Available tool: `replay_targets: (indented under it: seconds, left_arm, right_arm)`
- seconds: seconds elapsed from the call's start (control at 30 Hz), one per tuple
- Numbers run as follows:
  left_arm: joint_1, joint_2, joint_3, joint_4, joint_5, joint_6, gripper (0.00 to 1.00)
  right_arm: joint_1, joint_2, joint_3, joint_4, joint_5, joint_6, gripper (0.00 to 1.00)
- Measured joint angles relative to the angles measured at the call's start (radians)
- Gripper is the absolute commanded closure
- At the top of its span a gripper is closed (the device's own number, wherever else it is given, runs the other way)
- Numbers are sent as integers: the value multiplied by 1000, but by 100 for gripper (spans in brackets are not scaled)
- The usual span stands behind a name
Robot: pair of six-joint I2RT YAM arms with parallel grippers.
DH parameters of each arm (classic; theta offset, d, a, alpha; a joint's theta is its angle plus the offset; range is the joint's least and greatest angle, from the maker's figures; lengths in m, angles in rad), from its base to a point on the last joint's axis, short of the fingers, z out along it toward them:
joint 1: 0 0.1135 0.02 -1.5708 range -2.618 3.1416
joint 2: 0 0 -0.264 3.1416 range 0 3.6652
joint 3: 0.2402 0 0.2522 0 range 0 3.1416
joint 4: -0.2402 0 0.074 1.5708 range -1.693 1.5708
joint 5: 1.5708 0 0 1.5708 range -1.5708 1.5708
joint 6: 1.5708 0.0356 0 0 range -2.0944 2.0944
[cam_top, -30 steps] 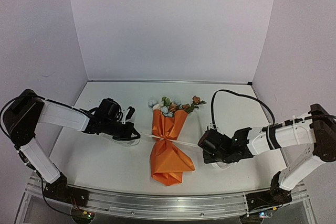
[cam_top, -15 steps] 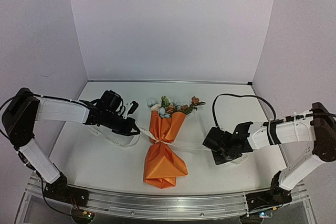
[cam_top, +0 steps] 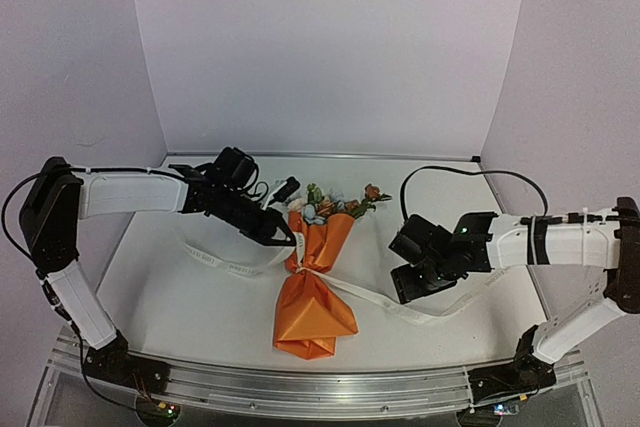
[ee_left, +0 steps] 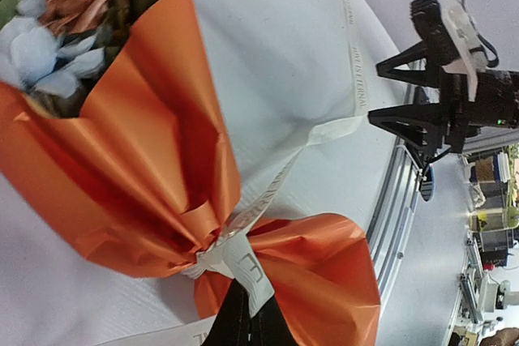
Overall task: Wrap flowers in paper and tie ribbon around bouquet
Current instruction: Cross the half-tied ribbon over the folded bouquet.
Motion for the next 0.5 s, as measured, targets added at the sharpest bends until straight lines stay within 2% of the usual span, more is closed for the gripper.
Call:
replay_targets:
  seconds: [0.2,0.5]
  left_arm:
    - [-80,101,123,-68,31,56,98]
    - [-190,202,213,-153,19,133,72]
  right_arm:
    - [-51,-2,20,4,-74,-4,25]
    - [-116,-5,21,68,-178,29,23]
